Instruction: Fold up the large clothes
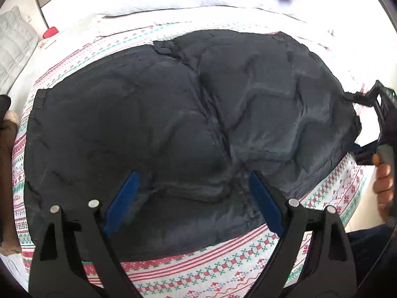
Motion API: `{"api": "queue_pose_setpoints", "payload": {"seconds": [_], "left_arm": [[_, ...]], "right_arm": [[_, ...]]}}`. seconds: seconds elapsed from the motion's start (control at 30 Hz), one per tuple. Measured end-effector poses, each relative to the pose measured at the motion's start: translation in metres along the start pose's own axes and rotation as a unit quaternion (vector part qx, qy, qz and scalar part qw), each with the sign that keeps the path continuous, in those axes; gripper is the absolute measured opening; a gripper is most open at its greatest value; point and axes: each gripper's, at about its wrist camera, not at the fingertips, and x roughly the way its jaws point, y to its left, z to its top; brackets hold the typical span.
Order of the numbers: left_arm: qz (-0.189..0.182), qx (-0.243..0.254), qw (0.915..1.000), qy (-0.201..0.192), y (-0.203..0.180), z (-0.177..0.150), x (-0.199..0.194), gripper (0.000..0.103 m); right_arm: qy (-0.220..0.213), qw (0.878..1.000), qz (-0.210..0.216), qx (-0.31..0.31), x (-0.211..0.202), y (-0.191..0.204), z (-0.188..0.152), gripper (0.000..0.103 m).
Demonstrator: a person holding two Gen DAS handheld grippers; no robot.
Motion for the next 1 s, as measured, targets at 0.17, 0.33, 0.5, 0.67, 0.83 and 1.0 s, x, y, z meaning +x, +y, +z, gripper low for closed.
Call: {"api": "queue_pose_setpoints", "payload": {"seconds": [0.17, 0.33, 0.5, 0.67, 0.83, 1.0], "left_arm": [[-0.014, -0.018, 0.9997, 0.01, 0.009, -0.006, 0.024, 0.091], [-0.016, -0.008, 0.9998, -0.002, 0.003, -0.014, 0.024, 0.091], [-0.012, 0.004, 0.9999, -0.007, -0.007, -0.011, 0.032, 0.091], [-0.017, 0.012, 0.9997, -0.011, -0.017, -0.013, 0.031, 0.091], [-0.074, -0.027, 0.9968, -0.01, 0.0, -0.013, 0.01, 0.091], [-0.091, -0.058, 0.9939, -0.023, 0.024, -0.022, -0.015, 0.091]], "right_arm": [[-0.082, 0.996, -0.023, -0.033, 0.003, 0.013, -0.018, 0.103], [-0.118, 0.992, 0.039, -0.02, -0.002, 0.015, -0.033, 0.097], [-0.138, 0.988, 0.054, -0.033, -0.006, 0.02, -0.033, 0.073], [-0.151, 0.985, 0.037, -0.076, -0.01, 0.037, -0.037, 0.021], [-0.187, 0.969, 0.011, -0.158, -0.038, 0.071, -0.039, 0.015], [-0.225, 0.951, -0.042, -0.208, -0.063, 0.084, -0.038, 0.015]]}}
